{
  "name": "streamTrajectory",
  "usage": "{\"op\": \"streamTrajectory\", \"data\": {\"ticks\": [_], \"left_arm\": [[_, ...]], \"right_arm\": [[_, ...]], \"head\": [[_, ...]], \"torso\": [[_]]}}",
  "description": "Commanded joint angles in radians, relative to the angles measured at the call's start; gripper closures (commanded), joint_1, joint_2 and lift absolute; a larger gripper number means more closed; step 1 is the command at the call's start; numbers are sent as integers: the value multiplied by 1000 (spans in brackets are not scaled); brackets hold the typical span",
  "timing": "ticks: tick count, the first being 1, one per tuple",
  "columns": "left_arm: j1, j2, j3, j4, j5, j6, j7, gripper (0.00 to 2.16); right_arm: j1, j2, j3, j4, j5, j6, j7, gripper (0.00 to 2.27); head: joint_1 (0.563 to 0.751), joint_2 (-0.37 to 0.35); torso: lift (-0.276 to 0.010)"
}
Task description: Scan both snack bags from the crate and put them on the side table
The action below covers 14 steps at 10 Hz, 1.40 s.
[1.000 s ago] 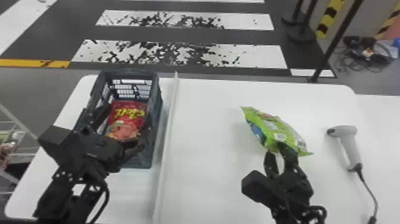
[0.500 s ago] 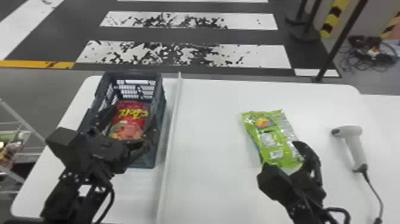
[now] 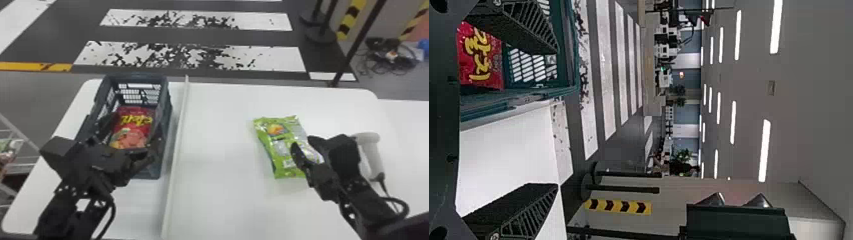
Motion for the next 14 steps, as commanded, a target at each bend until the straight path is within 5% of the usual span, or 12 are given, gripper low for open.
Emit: {"op": "streamTrajectory", "data": {"ticks": [1, 7, 14], "left_arm": [[0, 0, -1, 0, 0, 0, -1, 39], [2, -1, 2, 2, -5, 0, -1, 39], [11, 0, 14, 2, -6, 0, -1, 39]], "right_arm": [[-35, 14, -40, 23, -53, 3, 27, 2219], [-225, 75, -61, 279, -191, -56, 217, 2246], [-486, 99, 83, 621, -145, -46, 254, 2246]], "head": [[695, -14], [695, 2], [695, 84]], "torso": [[-87], [-87], [-87]]}}
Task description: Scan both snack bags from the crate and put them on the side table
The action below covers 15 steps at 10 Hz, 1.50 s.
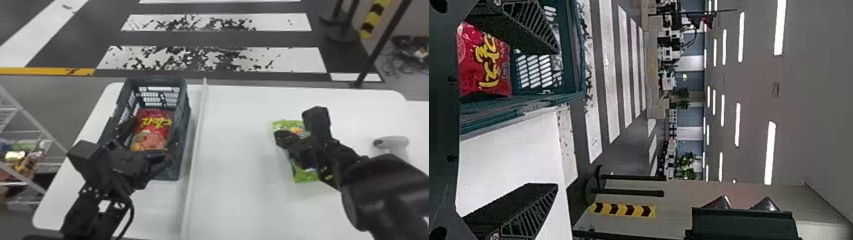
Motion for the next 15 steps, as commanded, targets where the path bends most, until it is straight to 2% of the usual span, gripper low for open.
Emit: {"op": "streamTrajectory", "data": {"ticks": [1, 5, 10, 12, 13, 14, 15], "left_arm": [[2, 0, 2, 0, 1, -2, 0, 39], [2, -1, 2, -1, -1, -2, 0, 39], [5, -1, 0, -4, -1, 1, 0, 39], [5, -1, 2, -6, -1, 1, 0, 39], [8, -1, 2, -9, -1, -2, 0, 39], [8, -1, 2, -12, -1, -2, 0, 39], [8, -1, 2, -14, -1, -2, 0, 39]], "right_arm": [[-35, 9, 9, 65, 19, 0, 0, 2246], [-60, 11, -17, 123, 41, 3, -17, 2246], [-55, 9, -72, 125, 55, 6, -23, 2246], [-11, 9, -83, 70, 42, 9, -23, 2226], [34, 9, -92, -36, 18, 9, -23, 2044], [78, 11, -112, -127, -19, 9, -25, 1504], [120, 12, -135, -207, -24, 12, -44, 451]], "head": [[695, 84], [695, 69], [695, 22], [695, 11], [695, 9], [695, 17], [695, 28]], "torso": [[-87], [-87], [-87], [-87], [-87], [-87], [-87]]}}
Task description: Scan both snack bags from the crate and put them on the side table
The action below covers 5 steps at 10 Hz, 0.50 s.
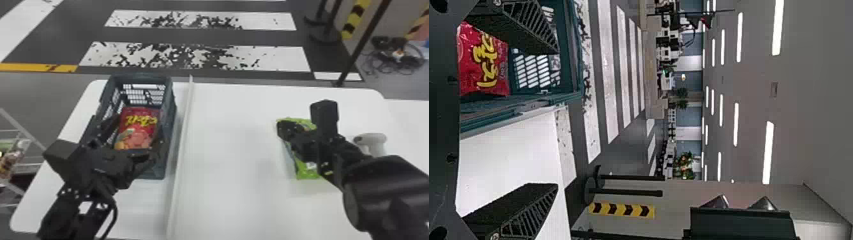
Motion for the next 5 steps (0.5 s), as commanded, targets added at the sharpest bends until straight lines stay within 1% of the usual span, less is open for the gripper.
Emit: {"op": "streamTrajectory", "data": {"ticks": [1, 3, 4, 5], "left_arm": [[0, 0, 2, -1, 0, 0, 0, 39], [0, 2, 2, -1, 0, 0, 0, 39], [-1, 2, 2, -1, 0, 0, 0, 39], [-1, 2, 0, 0, 2, 0, 0, 39]], "right_arm": [[60, 1, -50, -132, -18, 41, -23, 6], [103, -2, -163, -212, -21, 142, -33, 9], [121, -4, -229, -226, -21, 191, -38, 22], [143, -10, -289, -227, -22, 207, -44, 33]], "head": [[695, 30], [695, 6], [695, -32], [695, -78]], "torso": [[-87], [-87], [-87], [-87]]}}
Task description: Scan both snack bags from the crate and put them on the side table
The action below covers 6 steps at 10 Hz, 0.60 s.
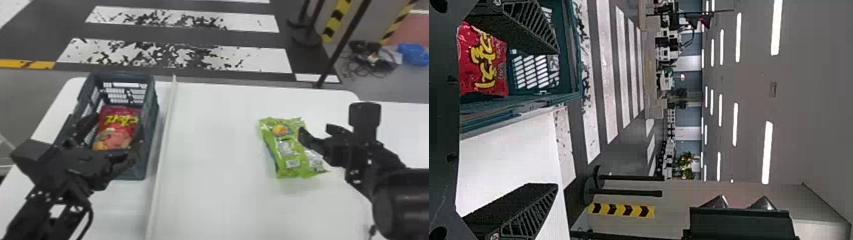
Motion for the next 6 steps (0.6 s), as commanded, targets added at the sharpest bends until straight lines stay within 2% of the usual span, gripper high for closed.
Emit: {"op": "streamTrajectory", "data": {"ticks": [1, 3, 6], "left_arm": [[-2, 0, -1, 4, 1, 0, 0, 39], [-6, -2, -1, 13, 1, -9, 0, 39], [-6, 0, -1, 16, 2, -12, 0, 39]], "right_arm": [[30, -9, -91, -1, -2, 27, -1, 33], [38, -41, -142, 60, -3, 24, -1, 36], [-32, -101, -154, 244, -11, -28, 5, 43]], "head": [[695, -129], [695, -199], [695, -286]], "torso": [[-87], [-87], [-87]]}}
